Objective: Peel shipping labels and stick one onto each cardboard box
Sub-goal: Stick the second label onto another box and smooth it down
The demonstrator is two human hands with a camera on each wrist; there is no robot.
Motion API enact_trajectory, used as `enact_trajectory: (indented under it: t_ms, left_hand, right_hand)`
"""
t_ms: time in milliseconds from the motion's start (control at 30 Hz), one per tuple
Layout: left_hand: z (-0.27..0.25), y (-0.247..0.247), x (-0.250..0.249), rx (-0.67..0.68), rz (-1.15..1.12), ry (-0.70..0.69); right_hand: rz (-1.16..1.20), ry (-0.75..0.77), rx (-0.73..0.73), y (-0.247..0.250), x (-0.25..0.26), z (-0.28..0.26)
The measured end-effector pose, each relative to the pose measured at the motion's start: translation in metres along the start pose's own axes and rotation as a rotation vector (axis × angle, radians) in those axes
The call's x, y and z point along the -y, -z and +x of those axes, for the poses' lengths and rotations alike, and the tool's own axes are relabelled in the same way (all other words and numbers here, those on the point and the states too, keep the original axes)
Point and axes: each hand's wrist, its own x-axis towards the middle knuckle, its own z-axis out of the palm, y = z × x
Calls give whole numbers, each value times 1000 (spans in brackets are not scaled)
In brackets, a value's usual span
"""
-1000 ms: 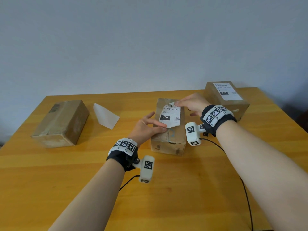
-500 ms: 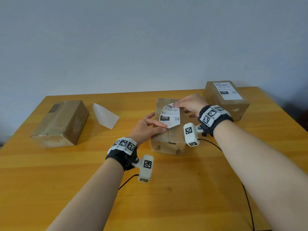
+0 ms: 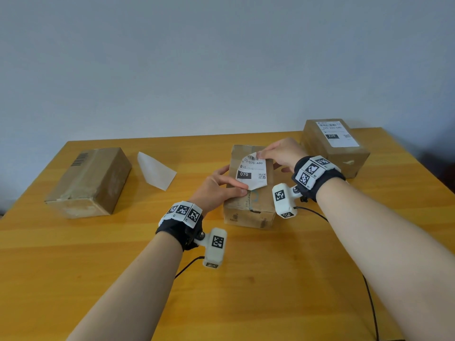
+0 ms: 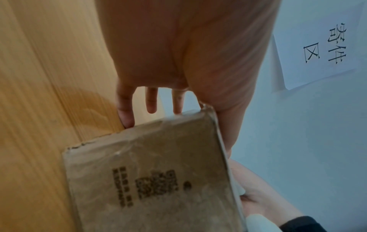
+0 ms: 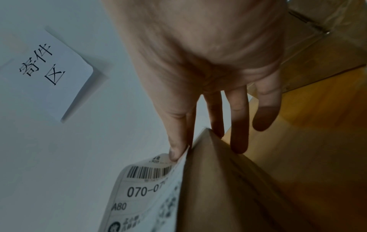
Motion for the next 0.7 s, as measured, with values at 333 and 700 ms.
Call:
enact_trajectory:
  t_ms: [333,700]
  left_hand:
    - [7,2,8,23,58,14]
    - [10,-1,11,19,46,7]
  right_hand:
    - [-59,29,-15,-2,1,-1]
    - [-152,86,-39,-3,5,-14]
